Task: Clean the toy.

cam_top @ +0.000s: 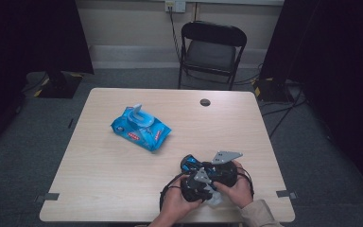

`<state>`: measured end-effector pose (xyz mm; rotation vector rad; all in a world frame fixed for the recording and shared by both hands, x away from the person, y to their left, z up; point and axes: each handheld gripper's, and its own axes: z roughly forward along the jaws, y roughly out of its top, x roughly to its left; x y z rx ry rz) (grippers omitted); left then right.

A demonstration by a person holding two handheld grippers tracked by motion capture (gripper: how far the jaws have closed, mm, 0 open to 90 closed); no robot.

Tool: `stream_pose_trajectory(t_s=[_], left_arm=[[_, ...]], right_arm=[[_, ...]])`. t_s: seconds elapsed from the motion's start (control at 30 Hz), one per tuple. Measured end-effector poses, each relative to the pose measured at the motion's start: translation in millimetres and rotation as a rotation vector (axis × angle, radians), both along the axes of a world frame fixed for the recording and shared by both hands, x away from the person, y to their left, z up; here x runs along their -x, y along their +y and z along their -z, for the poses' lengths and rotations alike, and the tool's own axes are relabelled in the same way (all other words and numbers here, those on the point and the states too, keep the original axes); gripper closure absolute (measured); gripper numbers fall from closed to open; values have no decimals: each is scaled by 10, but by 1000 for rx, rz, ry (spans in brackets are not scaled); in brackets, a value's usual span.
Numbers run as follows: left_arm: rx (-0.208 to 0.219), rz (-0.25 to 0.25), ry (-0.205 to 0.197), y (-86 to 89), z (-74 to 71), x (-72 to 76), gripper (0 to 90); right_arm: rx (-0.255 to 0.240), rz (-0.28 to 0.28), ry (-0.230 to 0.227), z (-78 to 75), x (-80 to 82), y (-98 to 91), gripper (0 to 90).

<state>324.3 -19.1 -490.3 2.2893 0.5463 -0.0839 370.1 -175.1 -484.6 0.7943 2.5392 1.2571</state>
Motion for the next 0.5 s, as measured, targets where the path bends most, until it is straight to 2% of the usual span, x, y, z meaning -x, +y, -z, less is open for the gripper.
stream_pose_trajectory(t_s=[0.17,0.3,0.5], left_arm=[[9,6,0,36,-54,13,876],[7,-8,-2,193,-126,-14,877],[8,-83,-18,521,-239,-68,877]], right_arm=[[2,-1,-2,1,-2,-4,512],[1,0,-5,3,-2,-4,512],[-1,0,-2,2,-2,-5,512]])
